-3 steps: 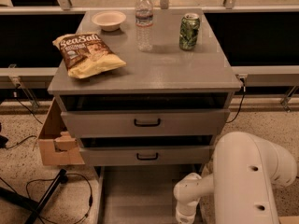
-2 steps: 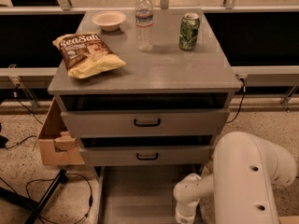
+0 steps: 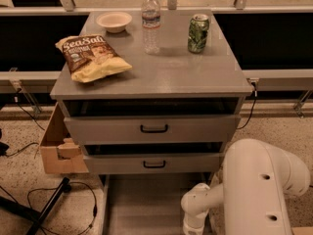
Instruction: Open bottom drawer
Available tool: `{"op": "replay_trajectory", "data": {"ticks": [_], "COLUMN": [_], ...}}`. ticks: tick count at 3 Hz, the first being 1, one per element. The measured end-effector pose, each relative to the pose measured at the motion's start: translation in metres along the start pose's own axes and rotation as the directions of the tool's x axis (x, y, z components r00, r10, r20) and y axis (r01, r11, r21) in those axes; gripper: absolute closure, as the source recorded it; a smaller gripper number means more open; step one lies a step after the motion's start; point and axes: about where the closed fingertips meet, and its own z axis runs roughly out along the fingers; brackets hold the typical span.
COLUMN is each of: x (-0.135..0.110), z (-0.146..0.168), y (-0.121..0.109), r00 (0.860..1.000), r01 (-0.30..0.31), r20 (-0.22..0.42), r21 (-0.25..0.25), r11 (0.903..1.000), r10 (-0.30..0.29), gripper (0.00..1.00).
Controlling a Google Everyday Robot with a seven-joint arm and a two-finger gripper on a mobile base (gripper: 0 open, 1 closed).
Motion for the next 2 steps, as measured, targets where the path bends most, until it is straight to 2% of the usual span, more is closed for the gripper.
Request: {"op": "replay_trajectory", "data": {"ticks": [1,2], "x": [-0.004,-0.001], "z": [-0.009,-0.058], "y": [-0.007,-0.013], "r00": [1.000,0.998], "r01": [0.011,0.007], "r20": [-0.020,-0.061], "r21": [0.013,0.032], "r11": [0.9999,0.9995], "r10": [-0.010,-0.005], "gripper": [0.00,0.00]}}
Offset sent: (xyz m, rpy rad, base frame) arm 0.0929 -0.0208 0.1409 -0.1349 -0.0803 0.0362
